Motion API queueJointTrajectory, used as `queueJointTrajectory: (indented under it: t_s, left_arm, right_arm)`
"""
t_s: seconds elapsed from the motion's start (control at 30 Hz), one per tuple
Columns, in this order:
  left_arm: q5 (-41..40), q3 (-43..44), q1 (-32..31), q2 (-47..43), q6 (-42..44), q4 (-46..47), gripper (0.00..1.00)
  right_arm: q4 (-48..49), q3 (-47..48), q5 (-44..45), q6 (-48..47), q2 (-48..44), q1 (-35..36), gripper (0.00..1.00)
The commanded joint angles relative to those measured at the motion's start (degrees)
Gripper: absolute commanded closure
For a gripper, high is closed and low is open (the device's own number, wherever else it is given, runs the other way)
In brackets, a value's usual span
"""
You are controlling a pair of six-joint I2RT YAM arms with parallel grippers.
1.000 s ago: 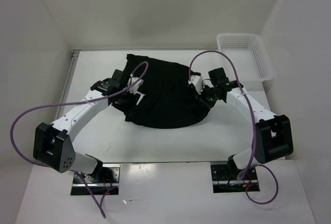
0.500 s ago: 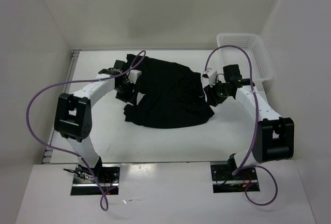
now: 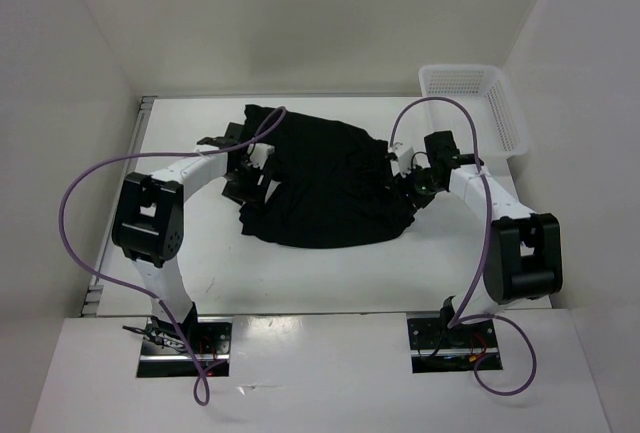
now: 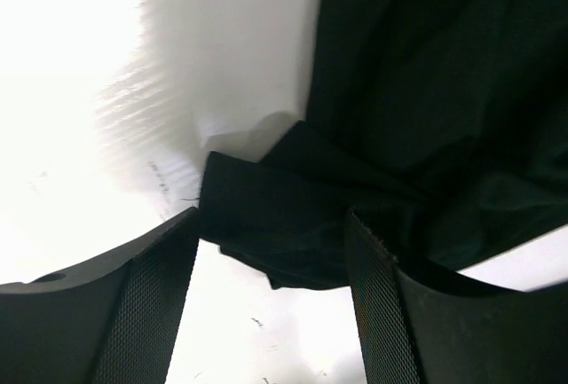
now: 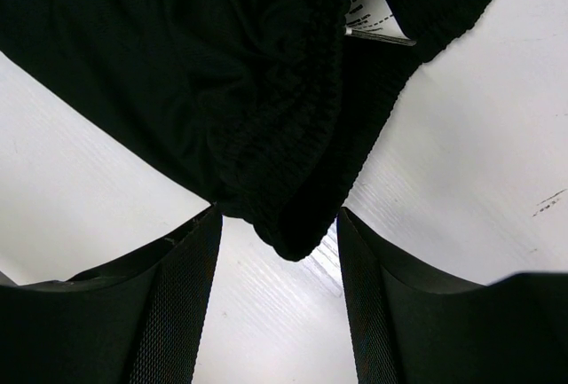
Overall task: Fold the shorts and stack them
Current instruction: Flatten the shorts out
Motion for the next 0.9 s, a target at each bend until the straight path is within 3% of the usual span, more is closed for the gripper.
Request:
queueJointTrajectory:
  t_s: [0.0, 0.3, 0.5, 0.53, 0.63, 0.7, 0.73, 0.77, 0.83, 0.87]
  left_arm:
    - [-3.3, 0.6, 1.0, -1.8, 0.2, 1.0, 0.27]
    - [0.8, -3.9, 1.6, 0.5, 0.2, 1.6, 0.3]
    - [4.9, -2.4, 1.6, 1.5, 0.2, 1.6, 0.54]
    - [4.9, -2.4, 1.6, 1.5, 0.2, 1.6, 0.65]
    - [4.3, -1.1, 1.6, 2.0, 0.2, 1.6, 0.82]
    - [2.8, -1.0, 1.6, 2.0, 0.2, 2.1, 0.98]
    - [2.2, -1.0, 1.6, 2.0, 0.2, 2.6, 1.0]
    - [1.5, -0.4, 1.6, 2.0, 0.2, 2.6, 1.0]
    - [0.5, 0.9, 1.6, 1.4, 0.2, 2.6, 1.0]
    - [-1.4, 1.8, 1.6, 1.4, 0.2, 3.1, 1.0]
  right_arm:
    - [-0.1, 0.4, -0.9, -1.5, 0.3, 0.4, 0.4]
    - [-0.1, -2.0, -0.9, -2.5, 0.3, 0.9, 0.4]
    - [0.5, -3.1, -0.9, -2.5, 1.3, 1.4, 0.4]
    - [0.5, -3.1, -0.9, -2.5, 1.8, 1.4, 0.42]
    - [1.0, -3.6, -0.9, -2.5, 2.4, 1.4, 0.48]
    - [1.6, -4.4, -0.9, -2.5, 2.4, 1.9, 0.54]
    - [2.5, -5.0, -0.9, -2.5, 2.4, 2.5, 0.58]
    - [2.5, -5.0, -0.9, -2.5, 2.4, 2.6, 0.7]
    - [3.9, -4.2, -0.9, -1.8, 3.0, 3.1, 0.84]
    - [3.9, -3.3, -1.4, -1.3, 3.0, 3.1, 0.96]
